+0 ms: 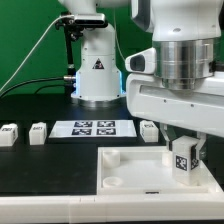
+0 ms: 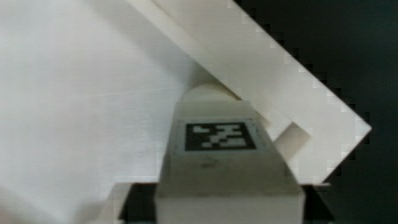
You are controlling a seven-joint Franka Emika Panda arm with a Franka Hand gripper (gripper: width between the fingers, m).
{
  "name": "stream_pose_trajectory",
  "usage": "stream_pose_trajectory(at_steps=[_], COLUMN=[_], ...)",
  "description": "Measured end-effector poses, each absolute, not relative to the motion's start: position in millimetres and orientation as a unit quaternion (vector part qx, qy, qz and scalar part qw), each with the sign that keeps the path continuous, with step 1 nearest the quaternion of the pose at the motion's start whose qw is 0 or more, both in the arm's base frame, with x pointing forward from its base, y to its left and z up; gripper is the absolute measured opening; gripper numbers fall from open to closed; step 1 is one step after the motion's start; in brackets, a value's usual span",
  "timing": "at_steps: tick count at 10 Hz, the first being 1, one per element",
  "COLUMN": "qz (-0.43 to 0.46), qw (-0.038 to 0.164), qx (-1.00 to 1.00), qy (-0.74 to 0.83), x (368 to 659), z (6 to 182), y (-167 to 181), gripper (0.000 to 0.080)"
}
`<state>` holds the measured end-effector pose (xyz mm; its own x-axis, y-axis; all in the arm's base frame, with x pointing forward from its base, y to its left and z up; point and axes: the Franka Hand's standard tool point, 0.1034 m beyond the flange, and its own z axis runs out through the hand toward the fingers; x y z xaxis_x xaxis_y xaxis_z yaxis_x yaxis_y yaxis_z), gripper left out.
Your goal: Assemble one leg
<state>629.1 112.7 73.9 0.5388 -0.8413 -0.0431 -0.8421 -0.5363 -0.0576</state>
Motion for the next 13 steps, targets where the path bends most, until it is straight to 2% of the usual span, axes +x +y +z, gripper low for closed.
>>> stream_pose_trajectory(at_steps=[4, 5, 6, 7, 8, 9, 10, 13], qz=[0.018, 0.016, 0.017, 0.016, 0.012, 0.009, 0.006, -0.001], qw=[0.042, 0.043, 0.043, 0.043, 0.043, 0.044, 0.044, 0.040], qx=[-0.746, -0.774, -0.773, -0.784, -0.832, -0.870, -0.904, -0.975], qy=[0.664, 0.631, 0.632, 0.619, 0.554, 0.491, 0.425, 0.219], x=[630.4, 630.4, 630.2, 630.2, 629.9, 629.8, 629.5, 627.4], z=[73.7, 73.6, 73.5, 73.4, 72.9, 73.0, 73.0, 70.6], y=[111.8, 112.0, 112.5, 112.6, 112.5, 113.1, 114.6, 119.2], gripper=[0.0291, 0.0291, 0.0363, 0.0363, 0.0549, 0.0549, 0.0631, 0.0647])
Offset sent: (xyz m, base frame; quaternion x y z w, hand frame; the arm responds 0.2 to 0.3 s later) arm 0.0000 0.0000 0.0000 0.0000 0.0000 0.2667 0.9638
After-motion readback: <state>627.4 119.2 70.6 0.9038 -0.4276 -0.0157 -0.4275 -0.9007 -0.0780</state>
